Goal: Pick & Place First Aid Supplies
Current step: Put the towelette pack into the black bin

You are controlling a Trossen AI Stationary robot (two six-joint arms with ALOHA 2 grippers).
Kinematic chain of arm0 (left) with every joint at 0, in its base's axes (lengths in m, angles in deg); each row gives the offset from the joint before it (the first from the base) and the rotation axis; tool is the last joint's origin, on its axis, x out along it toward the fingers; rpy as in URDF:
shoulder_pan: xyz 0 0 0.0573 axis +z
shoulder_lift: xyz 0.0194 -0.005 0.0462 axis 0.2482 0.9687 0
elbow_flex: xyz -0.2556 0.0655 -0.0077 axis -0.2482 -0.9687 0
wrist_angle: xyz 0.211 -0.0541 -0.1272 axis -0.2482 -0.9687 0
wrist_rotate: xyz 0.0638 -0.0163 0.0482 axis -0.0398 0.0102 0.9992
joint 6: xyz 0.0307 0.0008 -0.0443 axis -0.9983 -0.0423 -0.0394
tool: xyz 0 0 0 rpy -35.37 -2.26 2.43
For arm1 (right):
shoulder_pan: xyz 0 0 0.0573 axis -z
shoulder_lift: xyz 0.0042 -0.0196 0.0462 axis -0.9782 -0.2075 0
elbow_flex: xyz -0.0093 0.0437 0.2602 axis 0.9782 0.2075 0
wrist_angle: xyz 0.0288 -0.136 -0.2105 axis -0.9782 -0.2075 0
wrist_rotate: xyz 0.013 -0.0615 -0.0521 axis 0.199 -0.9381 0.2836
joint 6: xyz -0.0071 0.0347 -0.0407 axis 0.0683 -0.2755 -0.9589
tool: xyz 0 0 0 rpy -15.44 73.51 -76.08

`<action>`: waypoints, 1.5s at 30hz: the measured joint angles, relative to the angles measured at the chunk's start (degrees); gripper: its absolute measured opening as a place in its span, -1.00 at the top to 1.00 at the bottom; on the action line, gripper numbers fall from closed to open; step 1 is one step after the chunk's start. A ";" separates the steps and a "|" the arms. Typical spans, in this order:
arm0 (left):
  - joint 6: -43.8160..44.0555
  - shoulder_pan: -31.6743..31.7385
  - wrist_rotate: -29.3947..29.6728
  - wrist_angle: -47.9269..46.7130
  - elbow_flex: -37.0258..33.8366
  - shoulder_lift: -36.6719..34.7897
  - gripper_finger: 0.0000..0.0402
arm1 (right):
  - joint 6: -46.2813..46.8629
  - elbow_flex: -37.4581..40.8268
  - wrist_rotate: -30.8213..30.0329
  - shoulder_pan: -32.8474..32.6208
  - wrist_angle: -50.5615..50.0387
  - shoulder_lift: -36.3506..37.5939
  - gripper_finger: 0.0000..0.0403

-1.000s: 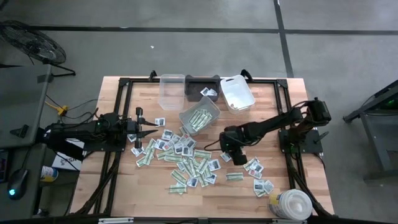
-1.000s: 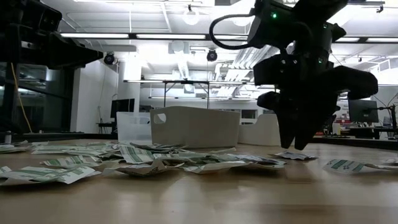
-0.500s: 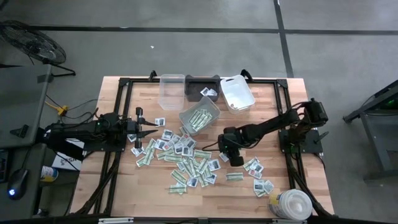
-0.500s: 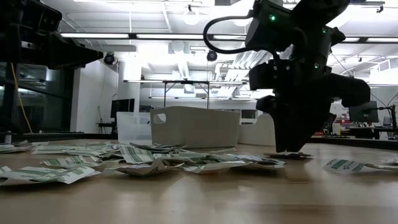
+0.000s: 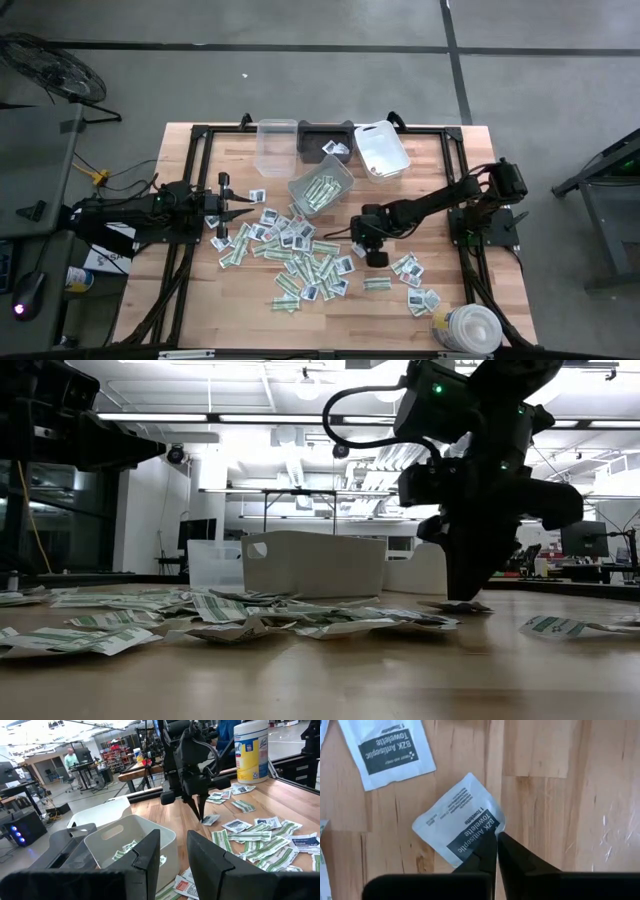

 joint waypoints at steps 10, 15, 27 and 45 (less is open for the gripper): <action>0.01 0.02 0.01 -0.01 0.00 -0.01 0.52 | 8.10 0.09 -0.44 -0.04 -0.50 4.06 1.00; 0.02 0.01 0.01 -0.02 -0.01 -0.02 0.52 | 11.90 0.09 -1.99 -0.02 -3.24 9.57 1.00; 0.02 0.02 0.02 -0.02 -0.01 -0.02 0.52 | 21.13 0.03 -9.14 -2.19 -20.41 25.84 1.00; 0.02 0.00 0.00 -0.01 0.00 -0.01 0.52 | 23.76 -0.01 -10.75 -0.24 -26.57 30.43 1.00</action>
